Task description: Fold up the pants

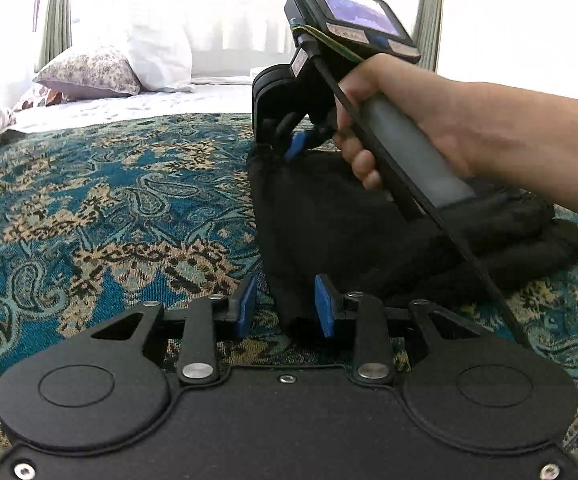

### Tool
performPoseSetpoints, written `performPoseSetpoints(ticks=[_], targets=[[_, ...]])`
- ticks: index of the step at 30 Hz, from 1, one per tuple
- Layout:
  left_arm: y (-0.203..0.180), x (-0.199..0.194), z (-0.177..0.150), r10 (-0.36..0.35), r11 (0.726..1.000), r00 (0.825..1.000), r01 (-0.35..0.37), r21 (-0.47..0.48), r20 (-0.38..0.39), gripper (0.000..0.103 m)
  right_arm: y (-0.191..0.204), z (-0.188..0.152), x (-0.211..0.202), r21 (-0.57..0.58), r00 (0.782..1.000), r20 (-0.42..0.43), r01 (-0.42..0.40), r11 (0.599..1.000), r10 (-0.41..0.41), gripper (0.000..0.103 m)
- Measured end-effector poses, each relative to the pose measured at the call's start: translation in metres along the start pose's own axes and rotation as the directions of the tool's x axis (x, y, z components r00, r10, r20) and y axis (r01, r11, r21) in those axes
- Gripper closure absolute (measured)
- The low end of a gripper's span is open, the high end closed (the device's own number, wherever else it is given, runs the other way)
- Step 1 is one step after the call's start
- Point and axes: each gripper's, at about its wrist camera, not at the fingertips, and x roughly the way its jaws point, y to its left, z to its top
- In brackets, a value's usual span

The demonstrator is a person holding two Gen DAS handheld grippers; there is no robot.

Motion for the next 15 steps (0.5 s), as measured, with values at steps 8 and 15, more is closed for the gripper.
performPoseSetpoints(ticks=[8, 15], targets=[[0.004, 0.0, 0.0, -0.028, 0.999, 1.0, 0.028, -0.034, 0.004, 0.072, -0.038, 0.011, -0.026, 0.124, 0.994, 0.101, -0.045, 0.991, 0.032, 0.054], [0.005, 0.0, 0.0, -0.03, 0.999, 1.0, 0.03, -0.039, 0.005, 0.072, -0.054, -0.044, -0.081, -0.044, 0.992, 0.118, -0.039, 0.998, 0.044, 0.052]])
